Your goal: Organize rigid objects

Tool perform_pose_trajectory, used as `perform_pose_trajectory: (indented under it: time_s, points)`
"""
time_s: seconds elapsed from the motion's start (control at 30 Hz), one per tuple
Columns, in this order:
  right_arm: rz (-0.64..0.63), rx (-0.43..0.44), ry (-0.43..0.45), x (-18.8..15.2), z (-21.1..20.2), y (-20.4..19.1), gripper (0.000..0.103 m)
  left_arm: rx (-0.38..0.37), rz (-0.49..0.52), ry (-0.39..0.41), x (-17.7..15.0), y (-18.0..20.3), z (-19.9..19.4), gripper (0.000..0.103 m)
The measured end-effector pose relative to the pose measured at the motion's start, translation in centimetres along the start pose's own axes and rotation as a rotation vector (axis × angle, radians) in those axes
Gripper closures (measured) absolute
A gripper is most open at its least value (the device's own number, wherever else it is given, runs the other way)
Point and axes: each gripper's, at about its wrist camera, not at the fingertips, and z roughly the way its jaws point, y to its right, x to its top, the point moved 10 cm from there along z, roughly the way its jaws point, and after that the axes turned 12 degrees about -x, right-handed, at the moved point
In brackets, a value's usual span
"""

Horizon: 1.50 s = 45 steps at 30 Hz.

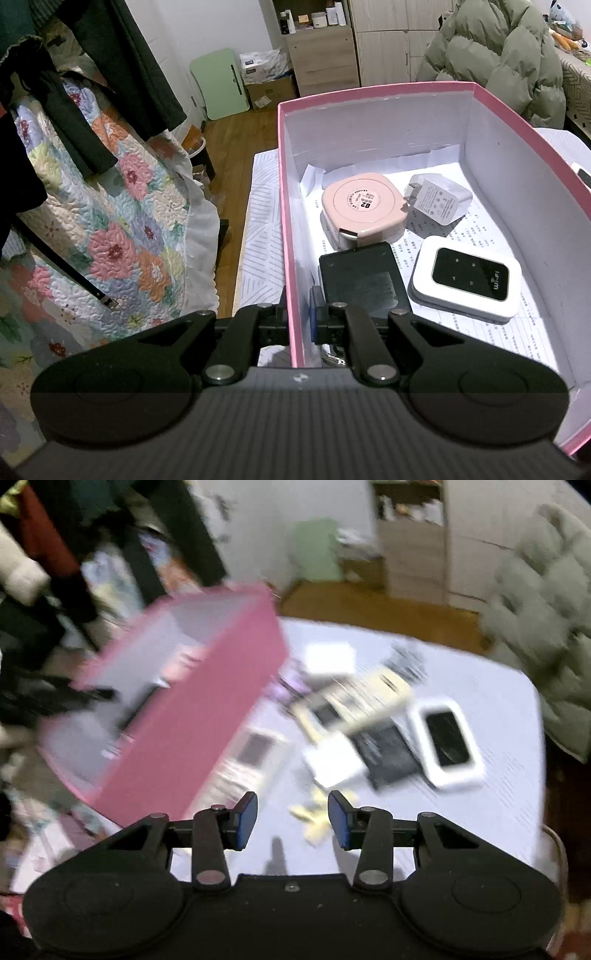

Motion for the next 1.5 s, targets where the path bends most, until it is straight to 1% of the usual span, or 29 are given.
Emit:
perform_pose_trajectory:
  time_s: [0.03,0.07,0.1,0.13,0.17,0.27,0.3,0.33,0.37,0.4,0.57,0.6,0.63,0.67,0.7,0.83,0.9,0.97,1.0,1.13,1.17,1.2,1.3,1.43,1.47,1.5]
  points:
    - [-0.006,-0.025,-0.014,-0.6,0.6,0.3,0.055,-0.002,0.001,0.001,0.0,0.0,0.0,0.095]
    - [-0.011,-0.036,-0.02,-1.0,1.0,0.4,0.051,-0.002,0.001,0.001,0.0,0.0,0.0,0.095]
    - [-0.014,-0.041,-0.021,-1.2,1.4,0.4,0.042,-0.004,0.003,0.0,0.0,0.0,0.0,0.095]
    - [-0.014,-0.048,-0.023,-1.4,2.1,0.3,0.039,-0.003,0.004,-0.002,0.0,0.0,0.0,0.095]
    - [-0.018,-0.06,-0.023,-1.6,2.6,0.4,0.037,-0.002,0.003,-0.003,0.0,0.0,0.0,0.095]
    - [-0.062,-0.106,-0.011,-1.9,4.4,-0.3,0.039,-0.001,0.002,-0.002,0.0,-0.1,0.0,0.095]
    - [-0.075,-0.115,-0.008,-2.1,4.9,-0.6,0.054,-0.002,0.002,-0.002,0.0,0.0,0.0,0.095]
    - [-0.094,-0.128,-0.004,-2.3,5.2,-0.8,0.063,-0.003,0.001,-0.003,0.0,0.0,0.0,0.095]
    - [-0.113,-0.15,0.021,-2.2,5.1,-0.9,0.063,-0.003,0.002,-0.003,0.0,0.0,0.0,0.095]
    - [-0.126,-0.155,0.031,-2.1,4.8,-1.1,0.063,-0.001,0.004,-0.003,0.0,0.0,0.0,0.095]
    - [-0.088,-0.11,0.085,-0.5,1.4,-1.1,0.064,-0.001,0.006,-0.003,0.0,0.0,0.0,0.095]
    - [-0.086,-0.087,0.103,0.0,0.4,-1.4,0.064,-0.001,0.006,-0.002,0.0,0.0,0.0,0.095]
    - [-0.082,-0.065,0.117,0.6,-0.3,-1.6,0.07,-0.003,0.003,-0.002,0.0,0.0,0.0,0.095]
    - [-0.079,-0.047,0.13,1.1,-1.0,-2.0,0.101,-0.002,0.004,-0.002,0.0,0.0,0.0,0.095]
    - [-0.072,-0.024,0.15,1.9,-1.9,-2.4,0.097,-0.002,0.004,-0.002,0.0,0.0,0.0,0.095]
    - [-0.088,0.068,0.249,5.3,-4.3,-4.7,0.097,-0.001,0.003,-0.003,0.0,0.0,0.0,0.095]
    - [-0.115,0.106,0.26,6.3,-4.3,-5.8,0.098,-0.002,0.002,-0.003,0.0,0.0,0.0,0.095]
    - [-0.115,0.095,0.204,6.1,-3.2,-5.6,0.097,-0.003,-0.002,0.0,-0.1,0.0,-0.1,0.095]
    - [-0.12,0.085,0.182,5.8,-2.7,-5.3,0.093,-0.003,-0.002,0.002,-0.1,0.0,-0.1,0.095]
    - [-0.145,0.041,0.094,2.4,-1.5,-3.6,0.089,-0.007,0.002,0.003,-0.2,0.0,-0.1,0.095]
    - [-0.147,0.04,0.072,1.5,-1.1,-3.3,0.084,-0.006,0.001,0.002,-0.2,0.0,-0.1,0.095]
    - [-0.151,0.046,0.052,0.5,-0.8,-3.2,0.076,-0.004,0.003,0.001,-0.2,0.0,-0.1,0.095]
    - [-0.193,0.056,-0.008,-2.0,0.3,-3.3,0.062,-0.001,0.009,-0.002,-0.2,-0.1,-0.1,0.095]
    - [-0.252,0.066,-0.048,-3.6,1.8,-3.9,0.055,0.001,0.008,-0.005,-0.1,0.0,-0.1,0.095]
    - [-0.271,0.065,-0.054,-3.9,2.4,-4.1,0.05,0.004,0.011,-0.006,-0.2,0.1,-0.1,0.095]
    - [-0.292,0.062,-0.062,-4.1,3.1,-4.3,0.048,0.006,0.013,-0.008,-0.2,0.1,0.0,0.095]
